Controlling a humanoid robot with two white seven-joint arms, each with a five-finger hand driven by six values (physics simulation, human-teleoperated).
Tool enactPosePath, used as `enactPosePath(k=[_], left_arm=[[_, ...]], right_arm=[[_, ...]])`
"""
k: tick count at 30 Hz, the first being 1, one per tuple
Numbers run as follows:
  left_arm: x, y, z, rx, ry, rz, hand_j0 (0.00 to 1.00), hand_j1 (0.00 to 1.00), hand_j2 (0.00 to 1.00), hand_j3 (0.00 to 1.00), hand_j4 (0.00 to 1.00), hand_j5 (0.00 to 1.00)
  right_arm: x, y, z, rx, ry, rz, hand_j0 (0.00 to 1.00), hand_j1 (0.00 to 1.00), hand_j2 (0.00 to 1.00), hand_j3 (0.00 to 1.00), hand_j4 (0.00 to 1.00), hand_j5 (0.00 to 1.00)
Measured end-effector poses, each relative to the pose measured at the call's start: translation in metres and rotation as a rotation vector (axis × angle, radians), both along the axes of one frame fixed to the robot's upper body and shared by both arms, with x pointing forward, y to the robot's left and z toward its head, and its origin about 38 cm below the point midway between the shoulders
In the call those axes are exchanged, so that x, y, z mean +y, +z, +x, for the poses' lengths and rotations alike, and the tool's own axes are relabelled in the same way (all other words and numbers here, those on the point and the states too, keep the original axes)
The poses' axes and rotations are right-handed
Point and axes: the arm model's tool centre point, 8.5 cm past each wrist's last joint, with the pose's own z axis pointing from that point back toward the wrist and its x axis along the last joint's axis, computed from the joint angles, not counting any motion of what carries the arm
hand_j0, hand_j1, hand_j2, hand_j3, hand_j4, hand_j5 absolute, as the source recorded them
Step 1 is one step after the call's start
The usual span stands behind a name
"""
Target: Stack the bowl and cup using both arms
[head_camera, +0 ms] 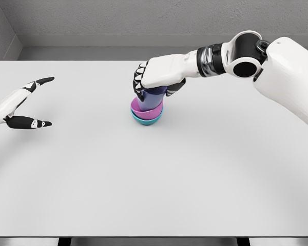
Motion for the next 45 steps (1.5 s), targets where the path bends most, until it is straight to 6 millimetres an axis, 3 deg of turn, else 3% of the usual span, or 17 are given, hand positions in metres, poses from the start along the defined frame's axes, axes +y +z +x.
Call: enactPosePath(k=[6,8,18,23,33,38,45], left_arm=[[0.000,0.000,0.000,0.000,0.000,0.000,1.00,1.00,1.00,1.00,1.00,1.00],[0.000,0.000,0.000,0.000,0.000,-0.001,1.00,1.00,1.00,1.00,1.00,1.00],[0.000,0.000,0.000,0.000,0.000,-0.001,1.00,1.00,1.00,1.00,1.00,1.00],[0.000,0.000,0.000,0.001,0.000,-0.001,1.00,1.00,1.00,1.00,1.00,1.00],[0.000,0.000,0.000,0.000,0.000,-0.001,1.00,1.00,1.00,1.00,1.00,1.00],[0.000,0.000,0.000,0.000,0.000,-0.001,1.00,1.00,1.00,1.00,1.00,1.00],[-0.001,0.000,0.000,0.000,-0.001,-0.002,1.00,1.00,1.00,1.00,1.00,1.00]], right_arm=[[0.003,-0.001,-0.001,-0.003,0.005,-0.004,0.63,0.63,0.63,0.63,0.63,0.63],[0.003,-0.002,-0.001,-0.002,0.006,-0.004,0.71,0.71,0.71,0.71,0.71,0.71],[0.004,-0.002,-0.001,-0.003,0.006,-0.005,0.85,0.85,0.85,0.85,0.85,0.85],[0.004,-0.001,-0.001,-0.005,0.007,-0.005,1.00,1.00,1.00,1.00,1.00,1.00],[0.002,0.008,-0.001,-0.020,0.007,0.014,1.00,1.00,1.00,1.00,1.00,1.00],[-0.017,0.039,0.004,-0.055,-0.034,0.103,1.00,1.00,1.00,1.00,1.00,1.00],[-0.078,0.006,0.017,0.027,-0.185,0.107,1.00,1.00,1.00,1.00,1.00,1.00]])
